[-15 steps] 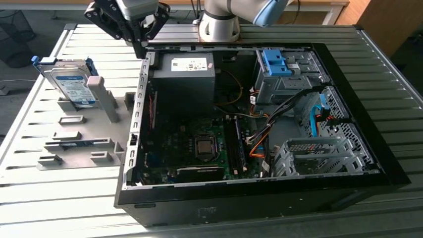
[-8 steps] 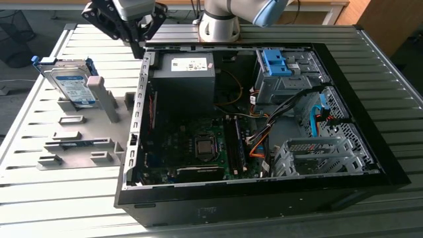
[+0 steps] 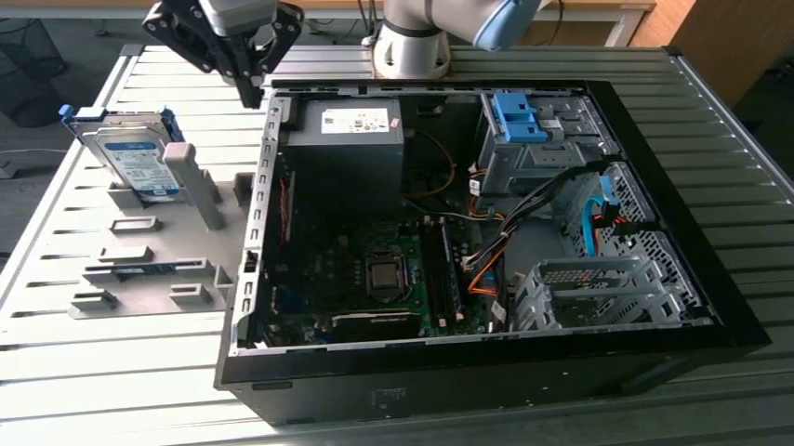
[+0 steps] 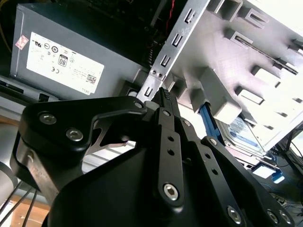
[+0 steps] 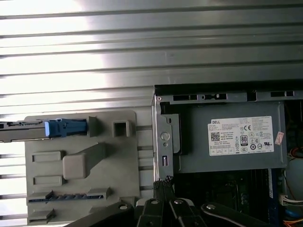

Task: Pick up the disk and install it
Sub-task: 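Reach for the disk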

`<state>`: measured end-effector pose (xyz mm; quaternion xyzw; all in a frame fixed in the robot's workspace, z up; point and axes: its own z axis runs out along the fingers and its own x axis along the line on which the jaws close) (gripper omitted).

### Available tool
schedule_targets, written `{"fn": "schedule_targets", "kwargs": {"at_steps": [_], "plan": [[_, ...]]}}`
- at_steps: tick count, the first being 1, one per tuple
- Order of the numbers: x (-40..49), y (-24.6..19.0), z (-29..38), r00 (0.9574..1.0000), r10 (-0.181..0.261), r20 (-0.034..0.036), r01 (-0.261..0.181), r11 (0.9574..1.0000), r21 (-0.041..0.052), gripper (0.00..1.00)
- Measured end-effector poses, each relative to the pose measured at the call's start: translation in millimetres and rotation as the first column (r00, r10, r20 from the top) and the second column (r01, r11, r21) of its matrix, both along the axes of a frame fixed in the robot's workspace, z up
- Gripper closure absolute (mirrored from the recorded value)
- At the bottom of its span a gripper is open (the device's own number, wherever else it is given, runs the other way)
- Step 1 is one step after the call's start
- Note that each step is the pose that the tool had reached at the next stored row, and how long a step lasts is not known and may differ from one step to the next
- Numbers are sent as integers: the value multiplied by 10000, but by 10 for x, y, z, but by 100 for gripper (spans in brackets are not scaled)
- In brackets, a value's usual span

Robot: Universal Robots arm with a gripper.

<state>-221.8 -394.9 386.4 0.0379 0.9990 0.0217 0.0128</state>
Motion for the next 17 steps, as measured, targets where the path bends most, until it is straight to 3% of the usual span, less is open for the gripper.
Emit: {"fn": "schedule_targets", "kwargs": {"at_steps": [6,17], "plan": [[-78,43,-3,10000,0,-1,0,10000,0,89],[-108,44,-3,10000,0,-7,0,10000,0,89]]}}
